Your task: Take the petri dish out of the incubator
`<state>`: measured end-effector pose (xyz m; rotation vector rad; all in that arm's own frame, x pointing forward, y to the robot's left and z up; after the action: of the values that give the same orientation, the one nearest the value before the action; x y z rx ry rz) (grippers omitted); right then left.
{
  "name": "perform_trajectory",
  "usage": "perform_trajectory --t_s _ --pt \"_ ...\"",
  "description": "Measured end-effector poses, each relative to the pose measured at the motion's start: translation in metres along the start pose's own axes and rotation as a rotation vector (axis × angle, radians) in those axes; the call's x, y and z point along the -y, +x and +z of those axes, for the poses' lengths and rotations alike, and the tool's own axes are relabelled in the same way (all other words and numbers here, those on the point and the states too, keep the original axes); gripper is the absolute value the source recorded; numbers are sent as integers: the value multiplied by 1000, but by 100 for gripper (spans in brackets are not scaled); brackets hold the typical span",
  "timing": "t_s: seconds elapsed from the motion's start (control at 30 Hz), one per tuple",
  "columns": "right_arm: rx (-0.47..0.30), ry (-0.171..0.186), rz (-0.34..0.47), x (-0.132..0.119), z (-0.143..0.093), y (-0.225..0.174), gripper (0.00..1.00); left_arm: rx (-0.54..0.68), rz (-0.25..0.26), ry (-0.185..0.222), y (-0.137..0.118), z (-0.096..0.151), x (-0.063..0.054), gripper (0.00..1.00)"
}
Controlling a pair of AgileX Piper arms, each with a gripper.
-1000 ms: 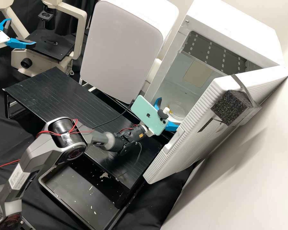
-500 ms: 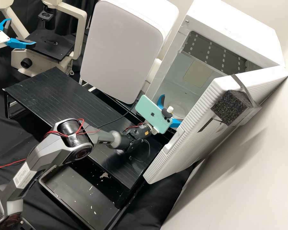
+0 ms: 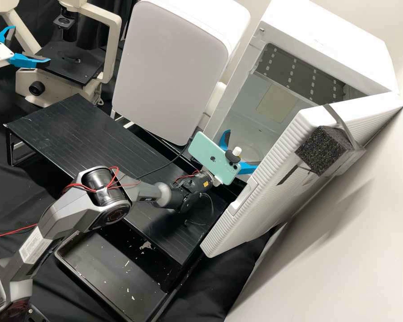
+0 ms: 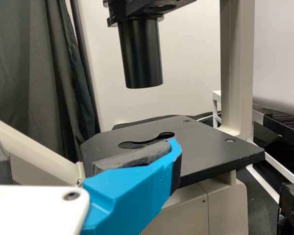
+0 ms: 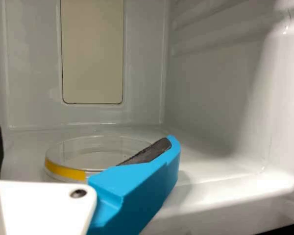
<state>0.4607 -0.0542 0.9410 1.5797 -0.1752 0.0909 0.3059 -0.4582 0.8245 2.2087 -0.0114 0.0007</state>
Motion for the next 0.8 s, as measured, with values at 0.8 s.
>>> perform_trajectory --t_s 0.8 --pt "-6 7 -8 0 0 4 0 0 0 0 0 0 0 100"
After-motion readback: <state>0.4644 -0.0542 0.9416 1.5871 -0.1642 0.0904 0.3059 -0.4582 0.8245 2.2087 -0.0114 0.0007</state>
